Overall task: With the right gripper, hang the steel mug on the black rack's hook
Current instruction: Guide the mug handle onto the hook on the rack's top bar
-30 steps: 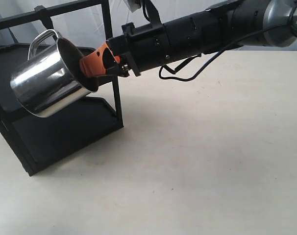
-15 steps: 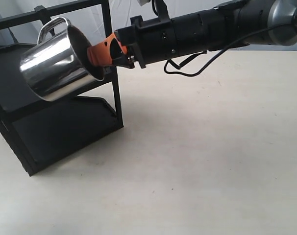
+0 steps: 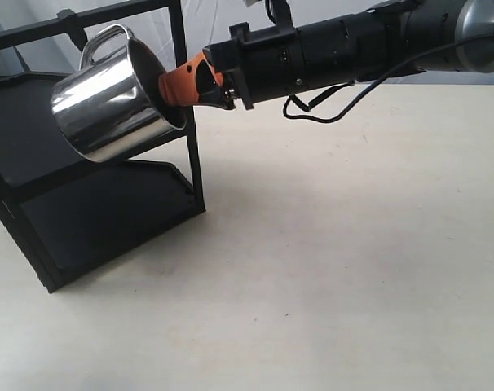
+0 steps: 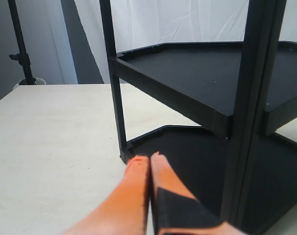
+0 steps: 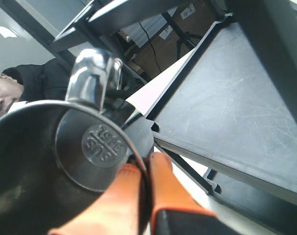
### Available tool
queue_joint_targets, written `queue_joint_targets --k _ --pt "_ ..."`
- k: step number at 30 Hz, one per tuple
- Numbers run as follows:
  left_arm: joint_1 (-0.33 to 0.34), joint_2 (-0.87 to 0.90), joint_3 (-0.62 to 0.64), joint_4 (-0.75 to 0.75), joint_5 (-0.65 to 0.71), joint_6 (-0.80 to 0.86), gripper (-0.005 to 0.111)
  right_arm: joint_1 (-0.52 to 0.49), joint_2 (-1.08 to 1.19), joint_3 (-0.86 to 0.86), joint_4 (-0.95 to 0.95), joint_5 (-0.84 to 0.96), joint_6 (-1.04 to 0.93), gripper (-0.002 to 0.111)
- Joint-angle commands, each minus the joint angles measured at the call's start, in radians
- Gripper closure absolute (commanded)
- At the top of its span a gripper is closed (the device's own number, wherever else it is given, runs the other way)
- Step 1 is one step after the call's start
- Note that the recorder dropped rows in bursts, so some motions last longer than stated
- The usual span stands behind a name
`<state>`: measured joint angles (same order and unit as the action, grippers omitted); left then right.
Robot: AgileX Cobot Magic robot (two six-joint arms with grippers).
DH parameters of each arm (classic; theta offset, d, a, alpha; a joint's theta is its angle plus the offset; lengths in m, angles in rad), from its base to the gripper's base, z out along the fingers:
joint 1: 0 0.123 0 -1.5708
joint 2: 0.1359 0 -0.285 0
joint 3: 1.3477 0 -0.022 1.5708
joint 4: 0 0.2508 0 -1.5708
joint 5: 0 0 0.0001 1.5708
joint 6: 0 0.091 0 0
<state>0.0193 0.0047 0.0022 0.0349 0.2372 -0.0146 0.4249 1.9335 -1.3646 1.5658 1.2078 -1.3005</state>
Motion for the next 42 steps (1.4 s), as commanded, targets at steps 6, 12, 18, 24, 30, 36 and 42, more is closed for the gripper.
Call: queue_joint_targets --k 6,12,18,24,30,36,42 --pt "-0.001 -0.005 -0.002 0.007 -0.006 -0.002 0.105 -0.003 0.042 -0.008 -0.013 0.013 0.02 0.109" --pt "-0.001 -0.005 -0.002 0.007 -0.006 -0.002 0.105 -0.003 0.061 -0.008 -0.013 0.013 0.02 0.109" --pt "-0.001 -0.005 -0.002 0.007 -0.006 -0.002 0.105 -0.003 0.066 -0.008 -0.018 0.013 0.039 0.109" --pt "-0.001 -0.005 -0.002 0.007 -0.006 -0.002 0.105 -0.003 0.066 -0.008 -0.042 0.013 0.046 0.098" --pt "-0.001 -0.005 -0.002 0.007 -0.006 -0.002 0.105 -0.003 0.066 -0.008 -0.044 0.013 0.048 0.079" --pt "-0.001 -0.005 -0.002 0.007 -0.006 -0.002 0.105 -0.005 0.066 -0.008 -0.044 0.013 0.071 0.078" --pt "-0.001 -0.005 -0.002 0.007 -0.006 -0.002 0.105 -0.005 0.06 -0.008 -0.044 0.013 0.089 0.078"
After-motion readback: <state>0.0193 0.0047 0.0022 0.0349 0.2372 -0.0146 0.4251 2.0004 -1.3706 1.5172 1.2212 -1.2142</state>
